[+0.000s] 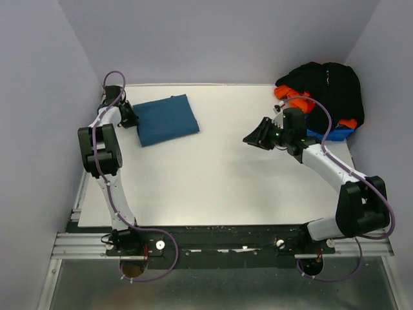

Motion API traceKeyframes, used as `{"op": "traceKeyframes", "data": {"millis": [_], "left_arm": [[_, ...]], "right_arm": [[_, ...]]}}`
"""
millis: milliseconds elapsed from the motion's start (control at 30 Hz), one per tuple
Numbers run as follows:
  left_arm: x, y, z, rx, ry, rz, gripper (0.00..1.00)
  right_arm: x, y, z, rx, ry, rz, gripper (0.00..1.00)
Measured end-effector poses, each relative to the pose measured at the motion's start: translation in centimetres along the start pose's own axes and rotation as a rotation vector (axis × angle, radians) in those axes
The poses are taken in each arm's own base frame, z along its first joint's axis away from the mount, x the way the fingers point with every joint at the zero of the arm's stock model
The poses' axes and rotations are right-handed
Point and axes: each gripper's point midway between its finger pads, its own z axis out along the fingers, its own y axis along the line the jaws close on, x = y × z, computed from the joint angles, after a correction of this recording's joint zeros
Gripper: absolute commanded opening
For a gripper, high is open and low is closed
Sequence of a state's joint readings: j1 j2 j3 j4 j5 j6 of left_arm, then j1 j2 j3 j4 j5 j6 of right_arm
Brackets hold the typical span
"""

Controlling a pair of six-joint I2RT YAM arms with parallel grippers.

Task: Fold and stack the t-shirts
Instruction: Put the neatly folded tshirt into the corner of the board with the left arm

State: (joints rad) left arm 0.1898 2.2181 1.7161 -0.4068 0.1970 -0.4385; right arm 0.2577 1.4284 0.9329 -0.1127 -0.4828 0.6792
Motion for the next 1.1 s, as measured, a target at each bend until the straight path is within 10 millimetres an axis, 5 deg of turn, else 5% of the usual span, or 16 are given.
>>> {"op": "traceKeyframes", "data": {"millis": [167,433,500,567,600,667,733,1000,1100], "left_arm": [[2.8,3.0,-3.3,-0.086,0.029,-0.03,0.0],[1.8,11.0,-7.7,-0.304,-0.059,-0.121,0.0],[1.3,12.3,-8.2,-0.343,-0.077,-0.134,0.2],[1.2,12.9,-8.4,-0.364,-0.084,-0.139,0.25],[1.1,13.1,-8.4,-0.371,-0.087,-0.138,0.26],[1.0,13.2,-8.5,-0.374,-0.093,-0.14,0.63],[0.8,13.2,-8.7,-0.379,-0.101,-0.142,0.81],[-0.8,10.7,-12.6,-0.334,-0.237,-0.163,0.87],[-1.1,7.1,-14.5,-0.268,-0.306,-0.142,0.89]], "right_arm": [[1.4,1.5,0.5,-0.038,0.035,-0.024,0.43],[3.0,2.9,0.8,-0.062,0.071,-0.056,0.42],[3.0,2.9,0.7,-0.058,0.068,-0.06,0.43],[2.9,3.1,0.6,-0.058,0.059,-0.068,0.43],[2.8,3.2,0.5,-0.058,0.053,-0.072,0.43],[2.6,3.2,0.3,-0.055,0.044,-0.08,0.43],[2.5,3.1,0.3,-0.05,0.038,-0.086,0.43],[2.5,2.5,0.3,-0.017,0.029,-0.097,0.52],[2.3,2.1,0.3,-0.002,0.019,-0.109,0.8]]}}
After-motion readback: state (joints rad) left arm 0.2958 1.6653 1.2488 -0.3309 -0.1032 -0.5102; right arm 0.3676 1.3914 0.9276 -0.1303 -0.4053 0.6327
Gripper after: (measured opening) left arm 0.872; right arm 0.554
